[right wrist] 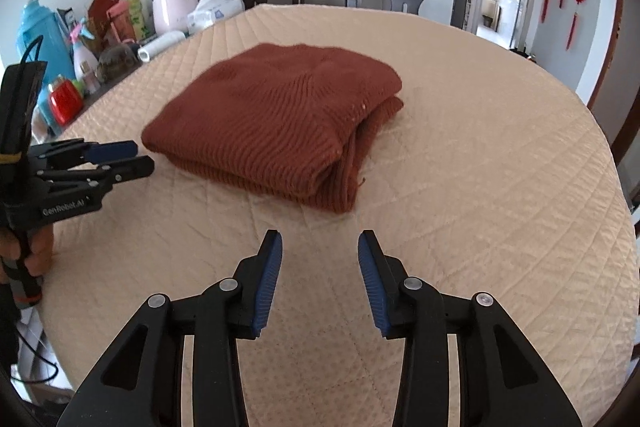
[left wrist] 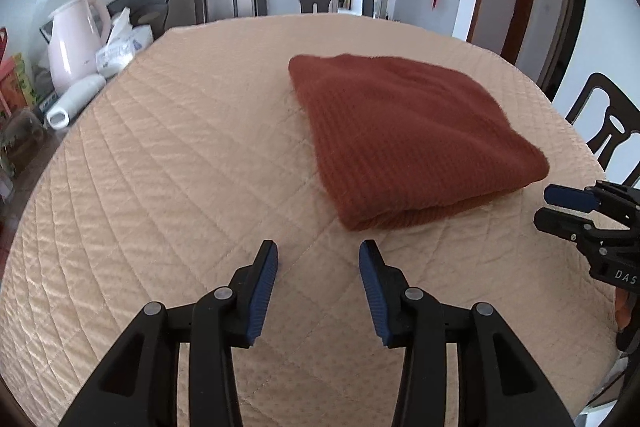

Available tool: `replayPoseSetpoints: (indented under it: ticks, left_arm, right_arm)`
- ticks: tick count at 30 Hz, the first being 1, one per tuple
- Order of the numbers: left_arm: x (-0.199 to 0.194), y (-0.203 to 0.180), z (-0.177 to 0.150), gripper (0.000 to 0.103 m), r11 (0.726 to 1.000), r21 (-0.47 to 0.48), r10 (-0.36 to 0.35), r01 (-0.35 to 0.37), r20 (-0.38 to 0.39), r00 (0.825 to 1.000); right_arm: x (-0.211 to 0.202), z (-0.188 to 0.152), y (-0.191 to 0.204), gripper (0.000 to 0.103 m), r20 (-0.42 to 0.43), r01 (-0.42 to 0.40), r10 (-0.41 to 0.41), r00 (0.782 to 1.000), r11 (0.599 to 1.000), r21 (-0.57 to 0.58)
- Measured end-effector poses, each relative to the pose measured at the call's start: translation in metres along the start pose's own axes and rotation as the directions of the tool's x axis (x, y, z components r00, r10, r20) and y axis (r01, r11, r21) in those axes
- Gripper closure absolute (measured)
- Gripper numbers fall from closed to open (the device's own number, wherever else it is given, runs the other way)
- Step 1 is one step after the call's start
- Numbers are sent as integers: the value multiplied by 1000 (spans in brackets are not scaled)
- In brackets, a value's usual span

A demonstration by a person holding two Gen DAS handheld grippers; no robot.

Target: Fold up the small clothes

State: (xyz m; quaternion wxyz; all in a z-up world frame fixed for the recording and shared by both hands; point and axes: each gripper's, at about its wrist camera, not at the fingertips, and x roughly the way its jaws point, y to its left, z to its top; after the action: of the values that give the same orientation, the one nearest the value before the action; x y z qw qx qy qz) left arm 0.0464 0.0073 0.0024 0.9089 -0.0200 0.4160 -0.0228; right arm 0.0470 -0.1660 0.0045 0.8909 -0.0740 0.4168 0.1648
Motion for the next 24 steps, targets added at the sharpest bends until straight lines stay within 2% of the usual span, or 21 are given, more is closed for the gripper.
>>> replayPoseSetpoints:
  ticks: [2, 10, 24]
  left_arm:
    - [-1, 0, -1, 56, 1000, -2, -6, 6, 2, 1000]
    - [2, -6, -2, 47, 1000, 28, -1, 2, -5, 1000]
    - [2, -6, -3, 43, 999, 33, 7, -7, -7, 1000]
  right_arm:
    - [5, -2, 0, 62, -25, 10, -10, 1000, 1000, 0]
    - [5, -5, 0, 61, -24, 15, -15, 1000, 1000, -1]
    - [5, -5, 0, 60, -24, 14, -14, 1000, 1000, 0]
